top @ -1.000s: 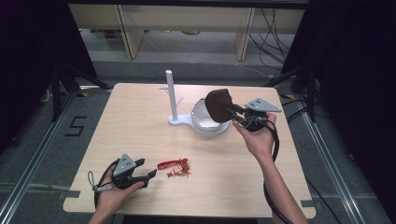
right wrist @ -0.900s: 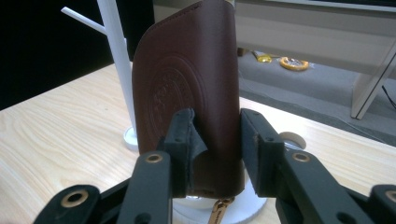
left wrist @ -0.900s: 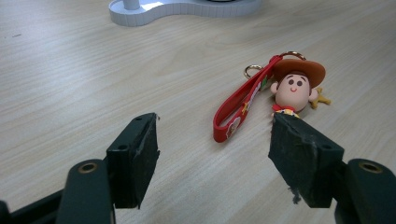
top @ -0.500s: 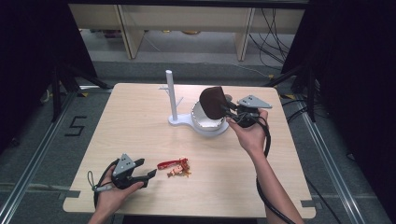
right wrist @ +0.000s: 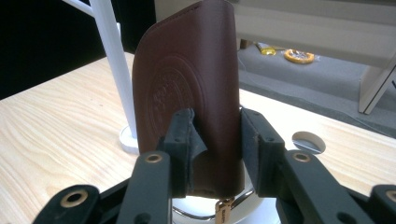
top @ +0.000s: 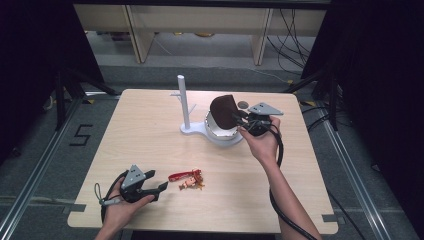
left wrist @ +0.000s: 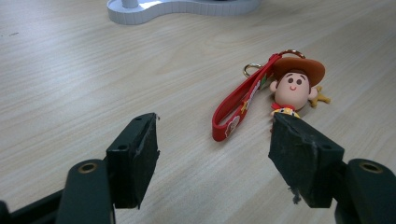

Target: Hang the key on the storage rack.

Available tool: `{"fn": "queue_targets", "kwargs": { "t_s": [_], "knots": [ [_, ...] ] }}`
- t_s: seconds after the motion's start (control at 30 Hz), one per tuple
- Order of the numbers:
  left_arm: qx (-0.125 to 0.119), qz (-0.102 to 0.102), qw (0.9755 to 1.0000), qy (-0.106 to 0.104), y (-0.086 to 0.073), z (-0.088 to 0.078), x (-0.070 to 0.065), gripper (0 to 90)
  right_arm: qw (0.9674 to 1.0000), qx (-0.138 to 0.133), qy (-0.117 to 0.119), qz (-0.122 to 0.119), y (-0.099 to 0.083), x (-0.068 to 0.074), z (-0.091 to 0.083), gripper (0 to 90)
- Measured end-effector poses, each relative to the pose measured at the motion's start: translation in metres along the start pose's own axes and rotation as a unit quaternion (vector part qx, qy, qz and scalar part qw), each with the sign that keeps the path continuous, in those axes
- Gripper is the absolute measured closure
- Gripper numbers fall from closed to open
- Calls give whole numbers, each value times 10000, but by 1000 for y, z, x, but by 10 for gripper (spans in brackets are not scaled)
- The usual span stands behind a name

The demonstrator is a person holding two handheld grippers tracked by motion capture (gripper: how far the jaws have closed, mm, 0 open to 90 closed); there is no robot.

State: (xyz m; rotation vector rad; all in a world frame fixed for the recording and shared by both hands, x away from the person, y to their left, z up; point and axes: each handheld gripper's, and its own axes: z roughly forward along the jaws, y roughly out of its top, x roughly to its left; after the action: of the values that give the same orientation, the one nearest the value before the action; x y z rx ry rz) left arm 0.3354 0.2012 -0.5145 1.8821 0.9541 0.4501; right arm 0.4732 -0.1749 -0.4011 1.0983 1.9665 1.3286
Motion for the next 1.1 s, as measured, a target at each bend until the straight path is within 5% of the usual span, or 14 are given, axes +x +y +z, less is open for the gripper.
{"fn": "queue_targets", "kwargs": {
  "t_s": [1.1],
  "knots": [
    [39, -4, 10000, 56, -1, -2, 0, 315, 9996, 263, 51, 3, -23, 0, 27, 660]
  ]
}}
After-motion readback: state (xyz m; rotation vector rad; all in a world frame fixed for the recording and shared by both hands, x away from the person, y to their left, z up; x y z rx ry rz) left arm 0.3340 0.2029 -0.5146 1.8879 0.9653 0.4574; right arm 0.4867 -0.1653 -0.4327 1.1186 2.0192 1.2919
